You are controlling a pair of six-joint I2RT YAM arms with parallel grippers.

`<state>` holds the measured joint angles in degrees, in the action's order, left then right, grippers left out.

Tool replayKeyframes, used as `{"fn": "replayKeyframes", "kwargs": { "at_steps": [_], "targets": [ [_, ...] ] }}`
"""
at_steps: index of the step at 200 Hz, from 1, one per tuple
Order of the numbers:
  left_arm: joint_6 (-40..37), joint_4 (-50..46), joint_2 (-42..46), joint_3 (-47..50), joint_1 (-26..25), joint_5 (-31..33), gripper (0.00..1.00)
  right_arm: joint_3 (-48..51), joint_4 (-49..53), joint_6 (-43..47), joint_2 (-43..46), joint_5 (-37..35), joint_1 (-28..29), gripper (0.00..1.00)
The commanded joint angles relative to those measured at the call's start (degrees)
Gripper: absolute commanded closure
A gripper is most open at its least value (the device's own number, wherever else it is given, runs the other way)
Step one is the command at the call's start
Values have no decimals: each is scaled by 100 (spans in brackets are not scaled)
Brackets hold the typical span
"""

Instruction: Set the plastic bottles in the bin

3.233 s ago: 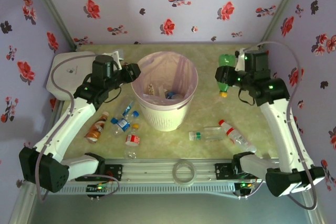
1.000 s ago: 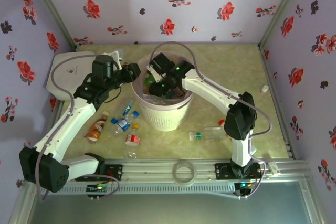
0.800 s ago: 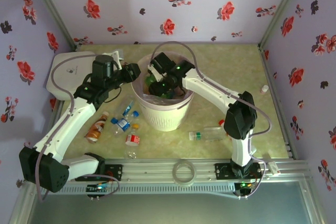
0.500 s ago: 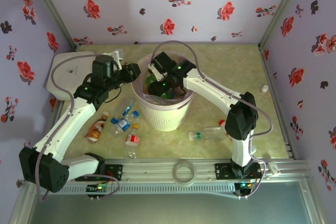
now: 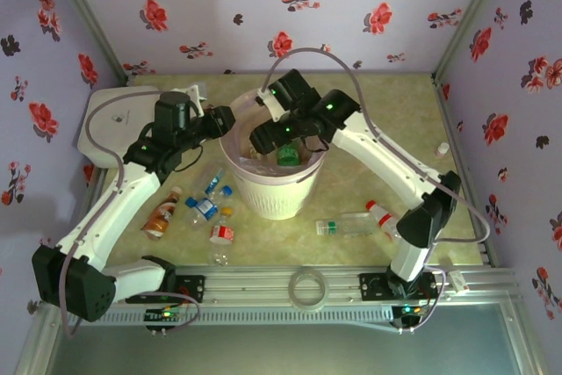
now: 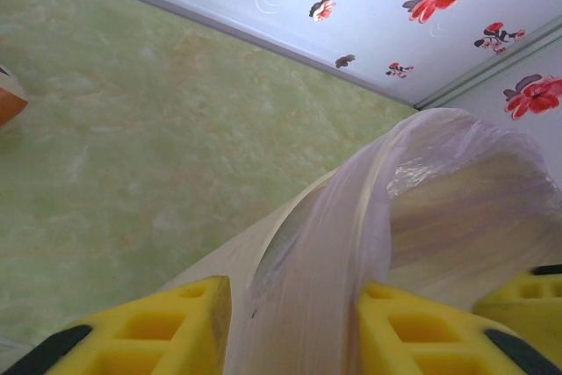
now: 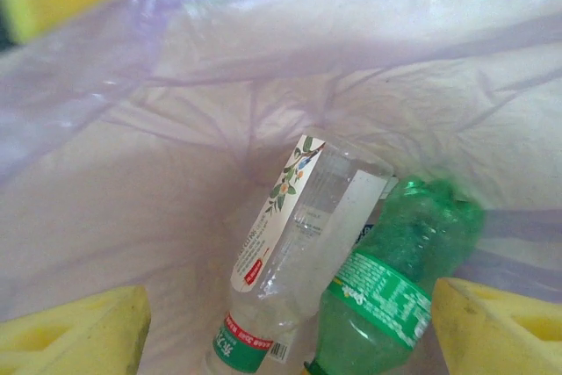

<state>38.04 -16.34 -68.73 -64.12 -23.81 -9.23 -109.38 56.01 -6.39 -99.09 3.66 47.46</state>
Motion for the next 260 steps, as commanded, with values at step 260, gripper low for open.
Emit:
{"fn": "replayKeyframes", "kwargs": {
  "at_steps": [260],
  "targets": [
    [-243,-204,-216,-136,35,71,61,7857,-1171,-7504,5735,337,-716,13]
  ]
}}
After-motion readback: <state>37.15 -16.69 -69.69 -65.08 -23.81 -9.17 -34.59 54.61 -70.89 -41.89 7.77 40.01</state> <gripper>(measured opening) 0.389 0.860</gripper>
